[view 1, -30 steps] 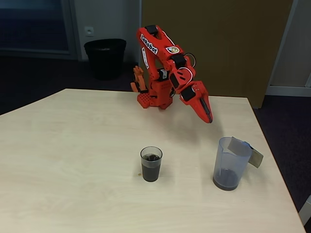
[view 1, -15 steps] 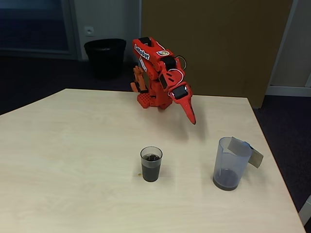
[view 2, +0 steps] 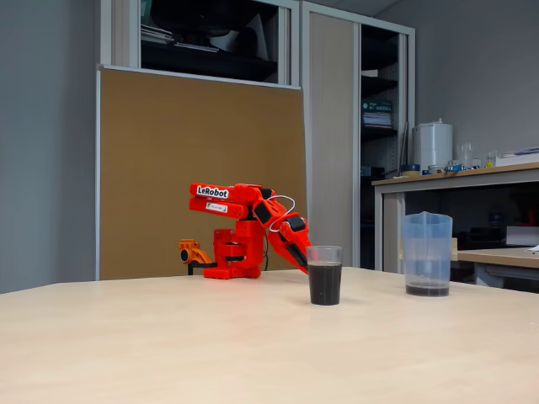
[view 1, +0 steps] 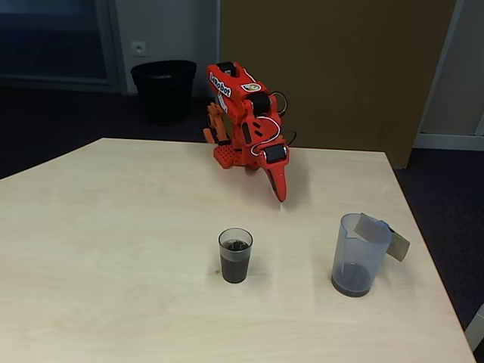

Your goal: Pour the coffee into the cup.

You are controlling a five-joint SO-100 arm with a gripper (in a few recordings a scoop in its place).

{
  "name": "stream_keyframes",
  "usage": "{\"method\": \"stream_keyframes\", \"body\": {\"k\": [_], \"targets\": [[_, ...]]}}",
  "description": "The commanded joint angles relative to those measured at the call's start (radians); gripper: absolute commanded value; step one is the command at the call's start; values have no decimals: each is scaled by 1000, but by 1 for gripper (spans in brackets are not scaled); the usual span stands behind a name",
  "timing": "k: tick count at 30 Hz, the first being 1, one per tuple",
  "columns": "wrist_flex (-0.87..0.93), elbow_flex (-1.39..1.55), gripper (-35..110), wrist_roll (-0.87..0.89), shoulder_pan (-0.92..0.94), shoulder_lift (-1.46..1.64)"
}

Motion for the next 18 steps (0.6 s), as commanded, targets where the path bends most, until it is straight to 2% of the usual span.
{"method": "stream_keyframes", "body": {"k": [1,7,18], "targets": [[137,8,0,-21,-21,106],[304,8,0,-21,-28,244],[344,8,0,21,-37,270]]}}
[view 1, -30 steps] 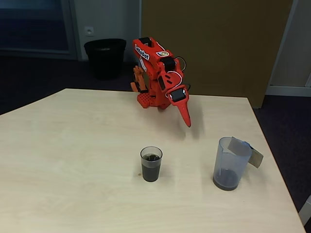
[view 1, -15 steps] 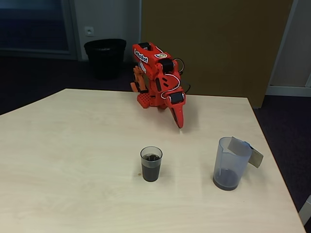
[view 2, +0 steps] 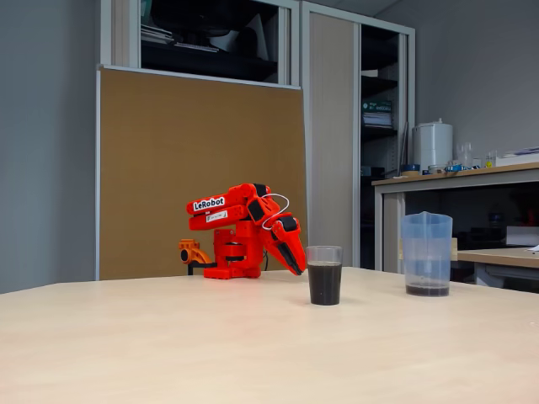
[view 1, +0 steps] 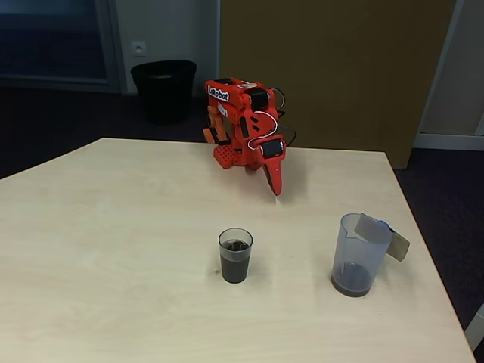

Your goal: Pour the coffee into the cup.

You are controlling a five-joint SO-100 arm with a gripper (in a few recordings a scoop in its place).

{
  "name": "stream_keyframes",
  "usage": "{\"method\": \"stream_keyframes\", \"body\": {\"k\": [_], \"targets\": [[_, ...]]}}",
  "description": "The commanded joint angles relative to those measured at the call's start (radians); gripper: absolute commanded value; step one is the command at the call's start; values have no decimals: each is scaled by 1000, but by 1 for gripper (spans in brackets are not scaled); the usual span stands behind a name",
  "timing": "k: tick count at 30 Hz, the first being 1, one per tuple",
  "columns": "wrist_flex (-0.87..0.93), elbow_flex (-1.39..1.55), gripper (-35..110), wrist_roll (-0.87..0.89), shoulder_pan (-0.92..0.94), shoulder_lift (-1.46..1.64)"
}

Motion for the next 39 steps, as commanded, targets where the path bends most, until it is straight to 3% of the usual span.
{"method": "stream_keyframes", "body": {"k": [1,9,39], "targets": [[6,6,0,9,-28,9],[40,5,1,-40,-132,64],[40,5,0,-32,-114,64]]}}
